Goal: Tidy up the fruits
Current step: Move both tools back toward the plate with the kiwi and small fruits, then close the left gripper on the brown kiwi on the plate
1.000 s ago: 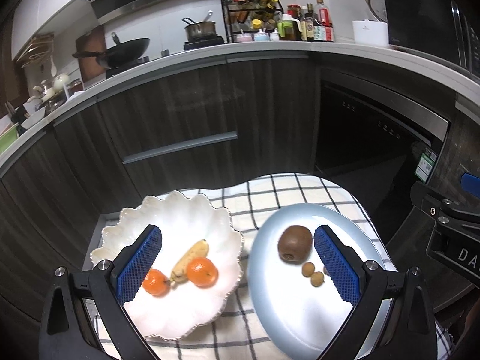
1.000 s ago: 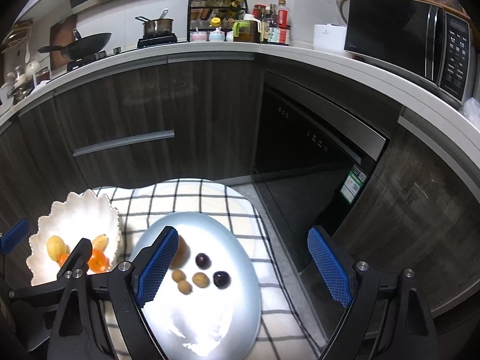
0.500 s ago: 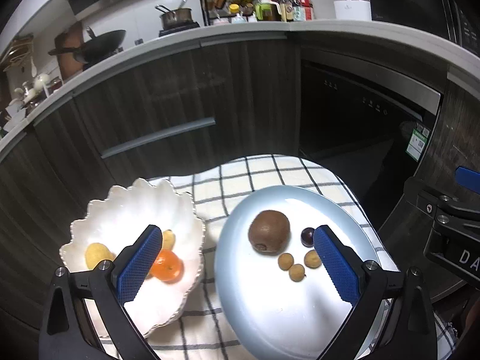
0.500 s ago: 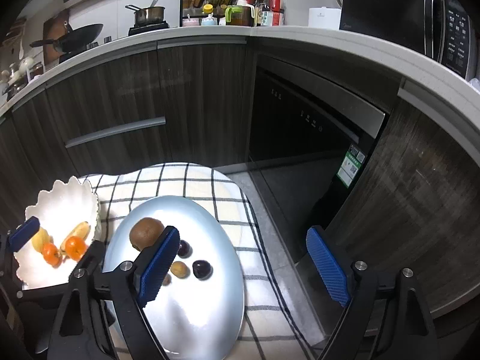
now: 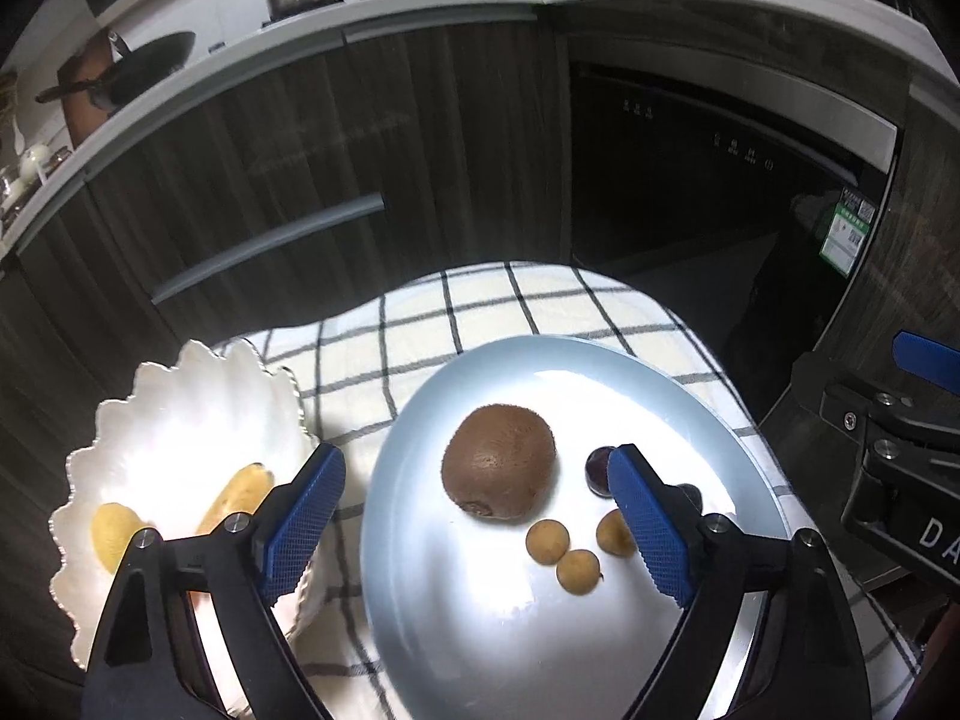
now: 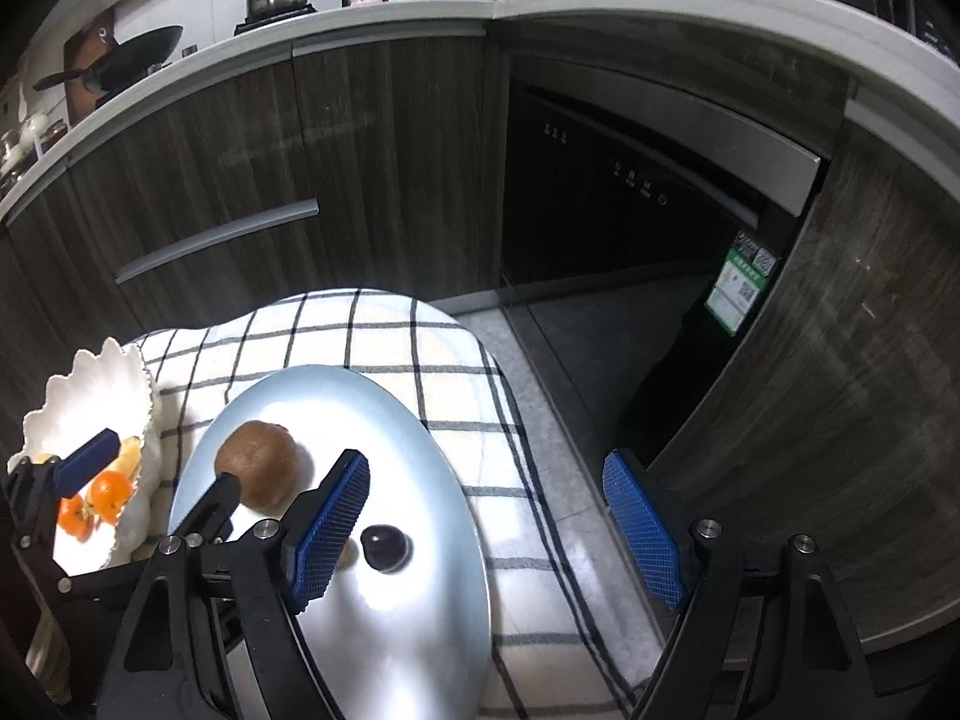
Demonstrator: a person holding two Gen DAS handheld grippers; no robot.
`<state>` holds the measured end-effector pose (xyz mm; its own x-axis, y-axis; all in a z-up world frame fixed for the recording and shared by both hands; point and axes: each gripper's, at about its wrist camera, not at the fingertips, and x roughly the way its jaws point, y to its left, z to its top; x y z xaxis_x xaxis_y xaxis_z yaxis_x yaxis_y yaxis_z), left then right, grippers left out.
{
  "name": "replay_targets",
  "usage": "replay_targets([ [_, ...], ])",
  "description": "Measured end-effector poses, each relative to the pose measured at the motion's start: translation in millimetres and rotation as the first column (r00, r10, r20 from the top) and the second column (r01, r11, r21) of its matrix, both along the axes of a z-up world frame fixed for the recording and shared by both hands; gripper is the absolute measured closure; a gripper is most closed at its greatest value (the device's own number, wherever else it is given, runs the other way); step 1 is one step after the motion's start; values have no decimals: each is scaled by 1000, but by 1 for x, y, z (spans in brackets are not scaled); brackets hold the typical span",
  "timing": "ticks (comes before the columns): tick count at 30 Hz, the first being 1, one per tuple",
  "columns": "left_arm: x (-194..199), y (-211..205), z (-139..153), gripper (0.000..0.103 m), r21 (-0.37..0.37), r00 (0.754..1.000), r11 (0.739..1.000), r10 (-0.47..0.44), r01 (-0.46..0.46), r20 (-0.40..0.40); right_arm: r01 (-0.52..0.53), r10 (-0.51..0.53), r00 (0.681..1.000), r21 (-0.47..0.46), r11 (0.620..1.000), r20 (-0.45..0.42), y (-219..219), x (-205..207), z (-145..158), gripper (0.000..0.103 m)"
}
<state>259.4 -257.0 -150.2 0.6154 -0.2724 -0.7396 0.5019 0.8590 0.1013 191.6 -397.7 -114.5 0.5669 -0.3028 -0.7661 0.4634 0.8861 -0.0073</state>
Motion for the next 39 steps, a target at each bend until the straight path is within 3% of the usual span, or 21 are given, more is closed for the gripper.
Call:
replay_targets([
  [13,34,-16,-41,14,35,997,999,-27,30,-73,6,-5,999,29,1000,-38,-11,31,-40,22],
  [22,43,-21,-58,35,41,991,998,-40,46,-124,-2,4,999,34,999,-47,-10,39,-49,22],
  [24,42,-23,-59,44,42,990,998,-50,56,-131,-3,5,999,36,999,-47,-9,39,-50,22],
  [39,37,-17,-53,45,47,996,999,-19,23,-92,-6,7,999,20,1000,-47,-7,36,-49,22],
])
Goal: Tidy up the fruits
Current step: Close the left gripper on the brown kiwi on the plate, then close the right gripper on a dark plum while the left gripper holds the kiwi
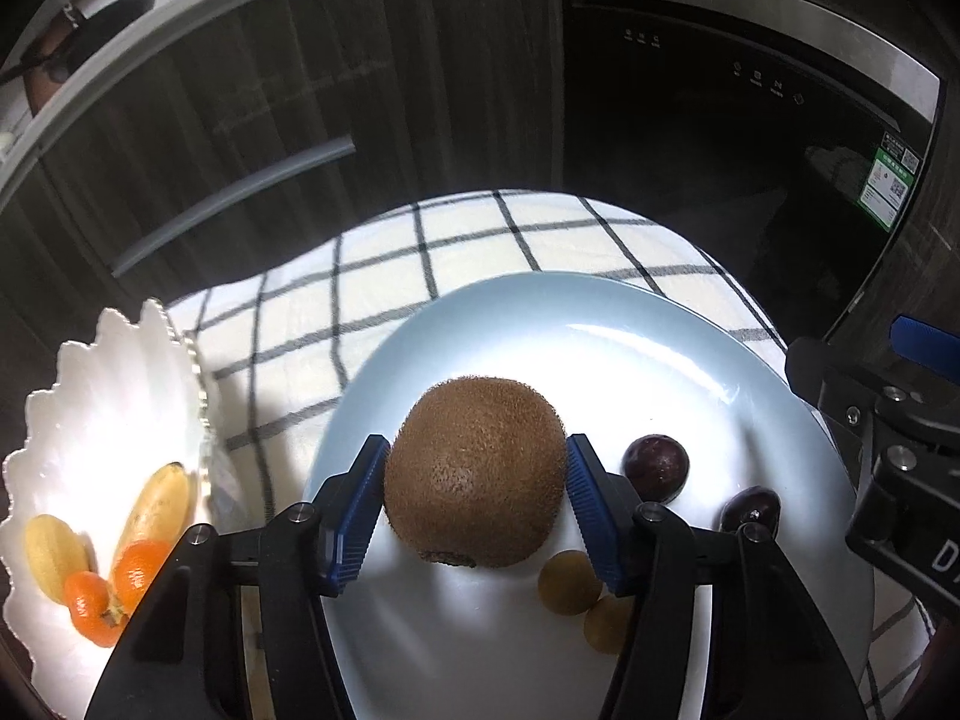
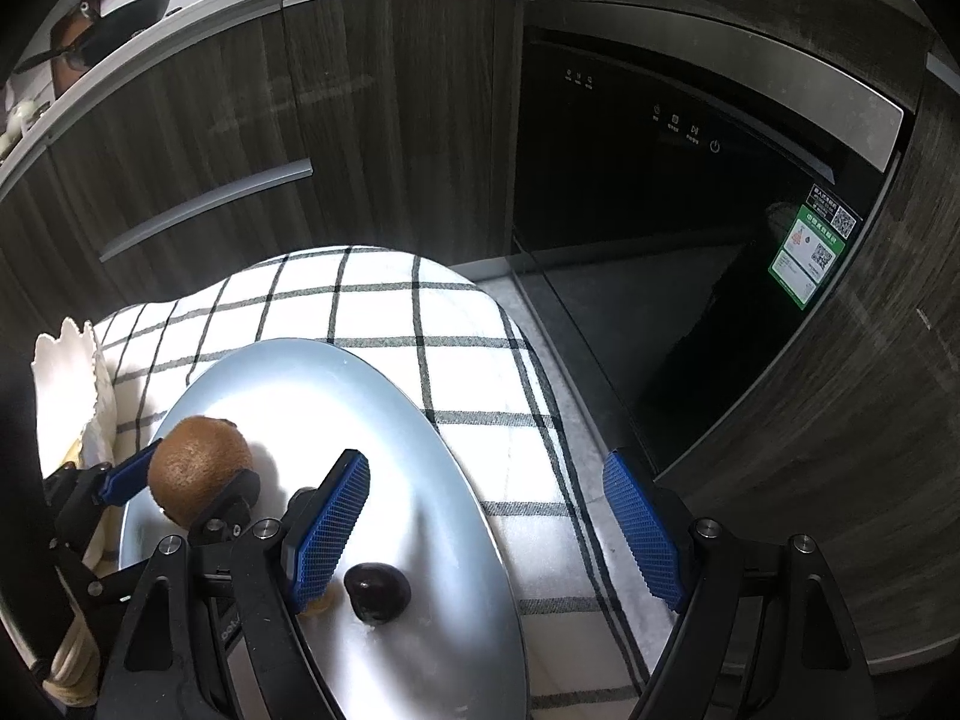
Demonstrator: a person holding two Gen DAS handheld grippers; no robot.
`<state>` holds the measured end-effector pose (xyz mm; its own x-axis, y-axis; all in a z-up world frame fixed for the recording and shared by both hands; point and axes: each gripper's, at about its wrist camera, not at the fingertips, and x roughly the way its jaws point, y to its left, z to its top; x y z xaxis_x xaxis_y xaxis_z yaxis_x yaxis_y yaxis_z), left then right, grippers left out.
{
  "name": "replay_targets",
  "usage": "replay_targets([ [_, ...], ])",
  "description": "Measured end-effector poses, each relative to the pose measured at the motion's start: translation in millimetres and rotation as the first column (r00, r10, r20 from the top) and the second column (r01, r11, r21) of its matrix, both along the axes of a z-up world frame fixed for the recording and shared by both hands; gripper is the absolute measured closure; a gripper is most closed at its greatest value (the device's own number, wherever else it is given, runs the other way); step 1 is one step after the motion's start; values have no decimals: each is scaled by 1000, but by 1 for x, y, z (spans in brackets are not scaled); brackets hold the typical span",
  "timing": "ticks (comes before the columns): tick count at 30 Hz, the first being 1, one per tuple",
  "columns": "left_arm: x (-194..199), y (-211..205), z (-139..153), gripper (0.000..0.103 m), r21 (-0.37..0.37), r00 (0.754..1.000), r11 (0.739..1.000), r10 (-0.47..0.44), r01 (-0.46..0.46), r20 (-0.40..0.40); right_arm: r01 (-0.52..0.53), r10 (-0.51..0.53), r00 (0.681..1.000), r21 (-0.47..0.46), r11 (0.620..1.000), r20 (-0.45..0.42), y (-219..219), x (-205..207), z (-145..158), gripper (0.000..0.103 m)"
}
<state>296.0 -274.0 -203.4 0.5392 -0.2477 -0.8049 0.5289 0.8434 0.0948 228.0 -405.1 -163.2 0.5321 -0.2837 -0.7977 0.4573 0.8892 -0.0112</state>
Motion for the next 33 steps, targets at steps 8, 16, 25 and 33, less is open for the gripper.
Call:
replay_targets([
  [8,-7,16,16,45,-23,997,998,60,-59,48,11,-11,1000,5,1000,-13,-3,-5,-2,30],
  [16,-17,27,25,45,-40,994,996,86,-83,69,-40,40,999,19,999,-37,12,-14,-9,37],
  [25,-21,37,20,45,-44,993,994,104,-101,51,-84,86,995,45,995,-59,26,-14,-22,49],
  [33,-22,42,21,45,-46,992,993,112,-110,52,-111,117,990,72,991,-82,36,-11,-34,49],
])
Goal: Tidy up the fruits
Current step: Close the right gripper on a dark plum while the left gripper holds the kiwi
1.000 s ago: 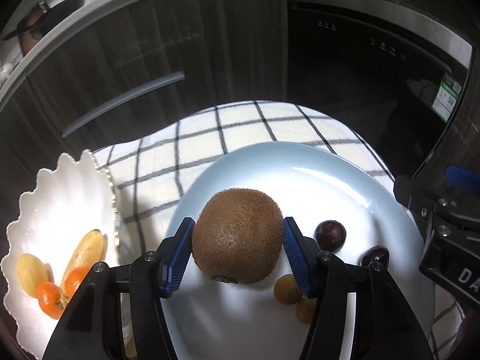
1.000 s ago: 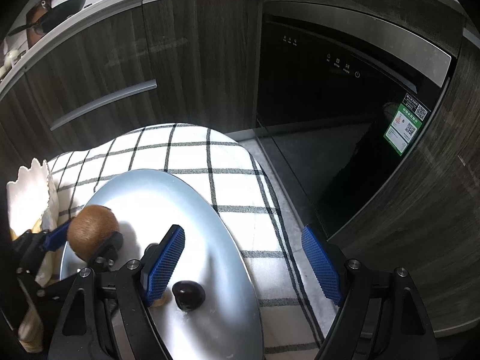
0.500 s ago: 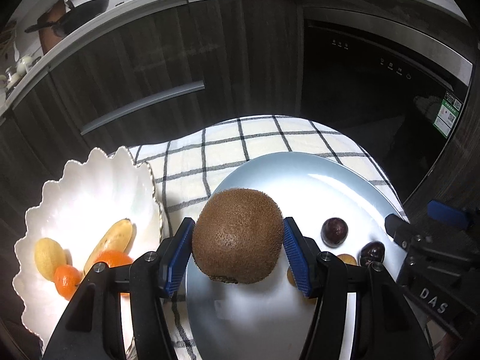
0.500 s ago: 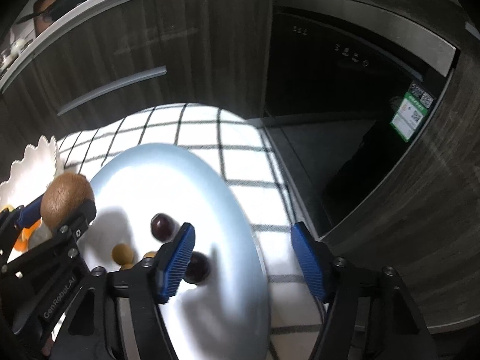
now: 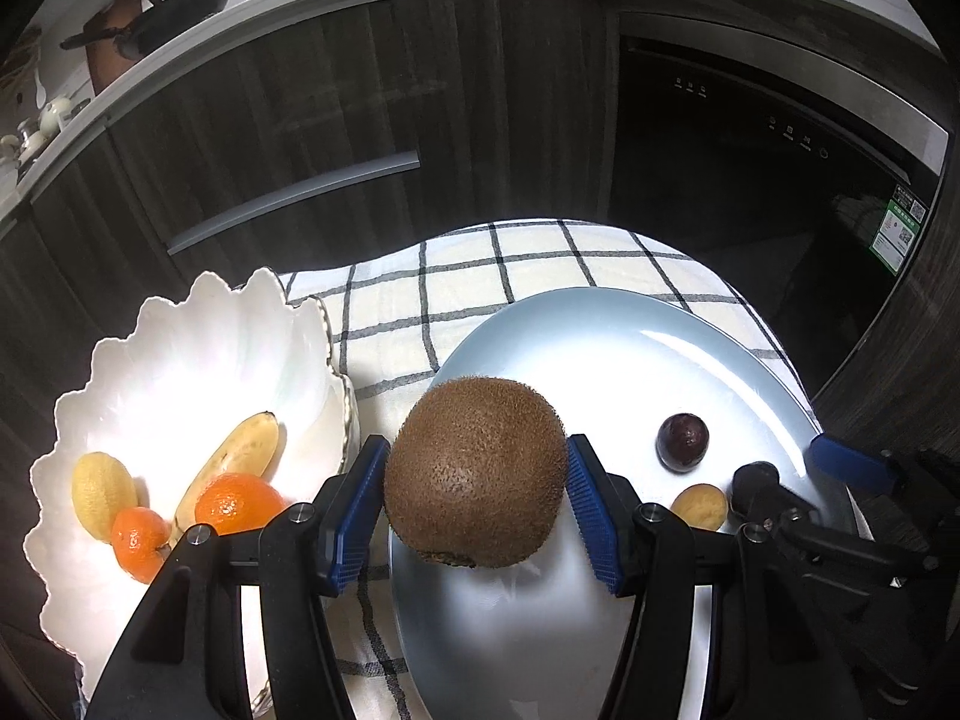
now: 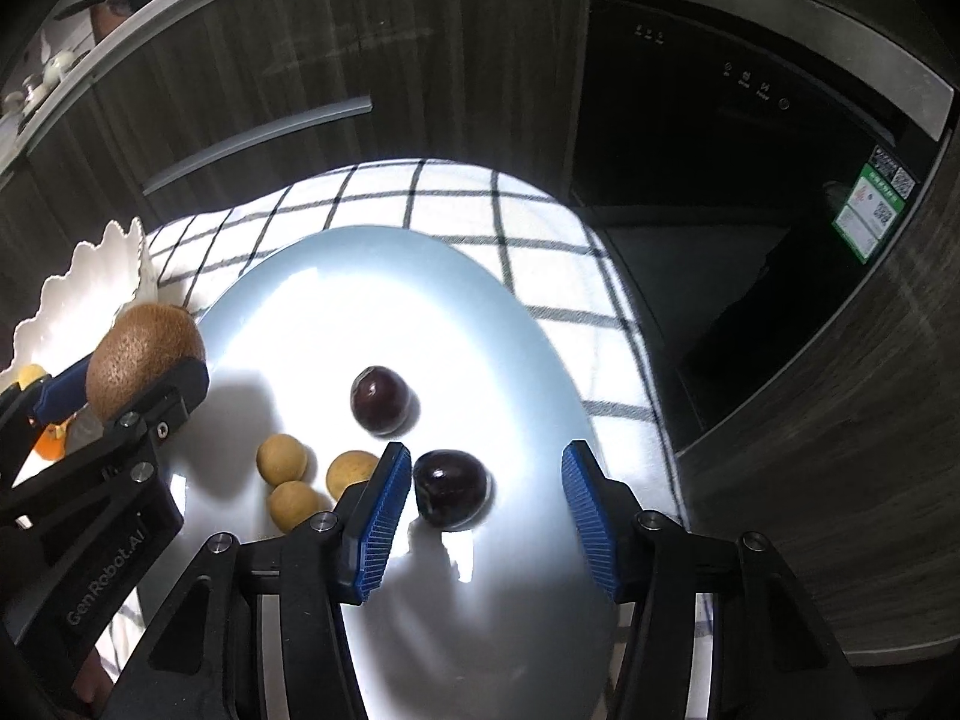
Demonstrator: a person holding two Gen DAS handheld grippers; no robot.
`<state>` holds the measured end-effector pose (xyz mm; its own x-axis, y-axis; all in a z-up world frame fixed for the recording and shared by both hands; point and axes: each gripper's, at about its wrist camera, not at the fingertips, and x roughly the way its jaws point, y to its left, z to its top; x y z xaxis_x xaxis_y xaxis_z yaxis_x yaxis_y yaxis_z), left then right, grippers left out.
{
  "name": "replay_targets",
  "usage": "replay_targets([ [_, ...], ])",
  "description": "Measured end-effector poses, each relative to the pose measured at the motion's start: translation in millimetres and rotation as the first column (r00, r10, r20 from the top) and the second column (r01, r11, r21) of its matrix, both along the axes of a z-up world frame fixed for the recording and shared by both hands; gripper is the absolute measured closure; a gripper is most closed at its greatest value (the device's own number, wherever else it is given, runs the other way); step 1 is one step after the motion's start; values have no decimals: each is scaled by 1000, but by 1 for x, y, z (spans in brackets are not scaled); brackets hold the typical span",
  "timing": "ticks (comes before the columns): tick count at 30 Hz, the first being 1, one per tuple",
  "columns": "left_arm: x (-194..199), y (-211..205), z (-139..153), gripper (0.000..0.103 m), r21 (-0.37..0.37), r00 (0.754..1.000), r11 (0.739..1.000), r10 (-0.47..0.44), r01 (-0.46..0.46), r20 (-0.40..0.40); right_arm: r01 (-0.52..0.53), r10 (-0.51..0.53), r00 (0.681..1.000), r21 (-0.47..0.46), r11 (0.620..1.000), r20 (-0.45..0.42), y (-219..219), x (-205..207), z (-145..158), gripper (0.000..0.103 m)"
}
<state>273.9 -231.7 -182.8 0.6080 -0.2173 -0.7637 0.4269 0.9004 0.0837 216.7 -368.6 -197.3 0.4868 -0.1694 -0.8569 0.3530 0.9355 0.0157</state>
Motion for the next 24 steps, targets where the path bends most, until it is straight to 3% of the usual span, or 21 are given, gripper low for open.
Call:
replay_targets([
  [7,0,1,0,45,2,1000,1000,2,-2,1,-22,23,1000,38,999,-11,2,2,-9,74],
  [24,-6,2,16,45,-18,1000,1000,-7,7,24,-11,11,999,-1,1000,41,2,-3,18,74],
])
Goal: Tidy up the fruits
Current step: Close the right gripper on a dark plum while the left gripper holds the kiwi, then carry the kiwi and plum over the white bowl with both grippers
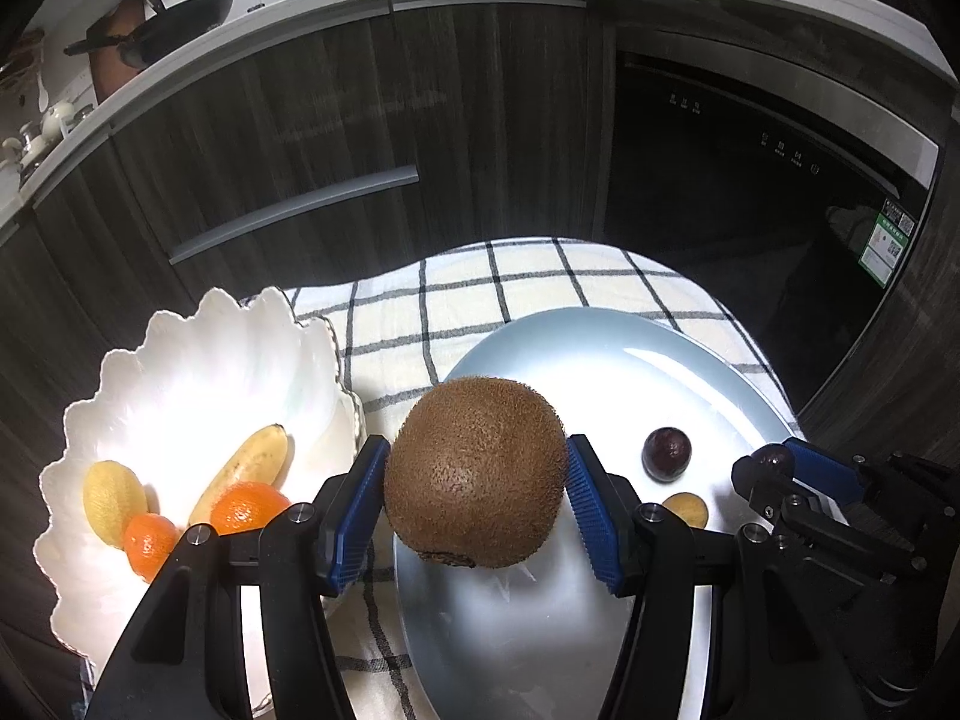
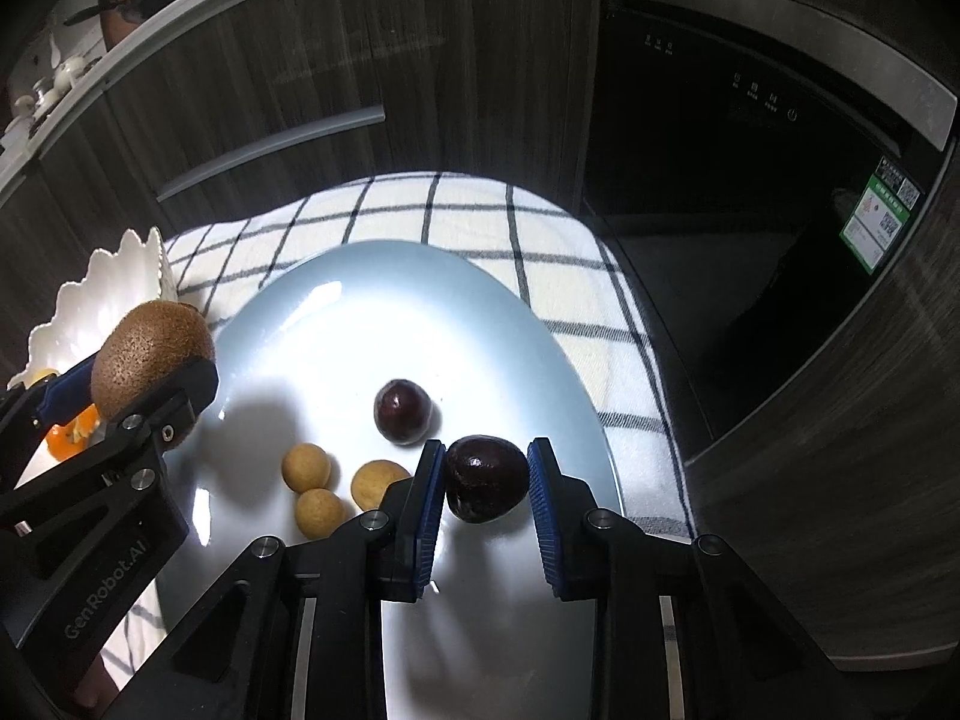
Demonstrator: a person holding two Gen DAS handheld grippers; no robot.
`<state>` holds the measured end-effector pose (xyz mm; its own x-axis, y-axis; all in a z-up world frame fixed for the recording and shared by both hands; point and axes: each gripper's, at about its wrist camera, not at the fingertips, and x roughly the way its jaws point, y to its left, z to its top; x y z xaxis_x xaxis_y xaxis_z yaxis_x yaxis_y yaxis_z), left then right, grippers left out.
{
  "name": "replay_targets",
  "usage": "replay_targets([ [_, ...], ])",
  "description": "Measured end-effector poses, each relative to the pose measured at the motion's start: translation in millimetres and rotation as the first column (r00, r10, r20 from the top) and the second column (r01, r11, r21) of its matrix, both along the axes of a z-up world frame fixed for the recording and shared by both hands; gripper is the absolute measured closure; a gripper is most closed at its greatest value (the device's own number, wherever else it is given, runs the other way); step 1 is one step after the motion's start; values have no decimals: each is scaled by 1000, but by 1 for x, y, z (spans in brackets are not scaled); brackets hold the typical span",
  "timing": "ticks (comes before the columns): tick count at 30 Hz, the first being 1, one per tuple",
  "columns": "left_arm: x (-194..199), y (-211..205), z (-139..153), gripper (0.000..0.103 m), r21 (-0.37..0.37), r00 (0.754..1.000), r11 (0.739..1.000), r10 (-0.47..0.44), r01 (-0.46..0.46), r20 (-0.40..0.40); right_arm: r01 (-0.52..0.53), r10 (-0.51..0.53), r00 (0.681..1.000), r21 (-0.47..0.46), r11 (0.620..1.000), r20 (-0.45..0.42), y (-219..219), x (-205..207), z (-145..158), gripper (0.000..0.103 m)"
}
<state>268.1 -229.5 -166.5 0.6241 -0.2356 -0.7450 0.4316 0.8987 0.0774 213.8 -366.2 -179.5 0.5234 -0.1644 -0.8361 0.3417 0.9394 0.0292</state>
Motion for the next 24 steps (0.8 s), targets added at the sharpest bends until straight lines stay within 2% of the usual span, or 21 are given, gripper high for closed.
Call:
replay_targets([
  [13,-9,22,41,45,-40,998,999,19,-17,53,-17,19,998,-34,999,57,17,-5,43,74],
  [24,-12,79,81,45,-79,991,994,88,-80,102,-85,94,988,-73,994,124,70,5,90,74],
])
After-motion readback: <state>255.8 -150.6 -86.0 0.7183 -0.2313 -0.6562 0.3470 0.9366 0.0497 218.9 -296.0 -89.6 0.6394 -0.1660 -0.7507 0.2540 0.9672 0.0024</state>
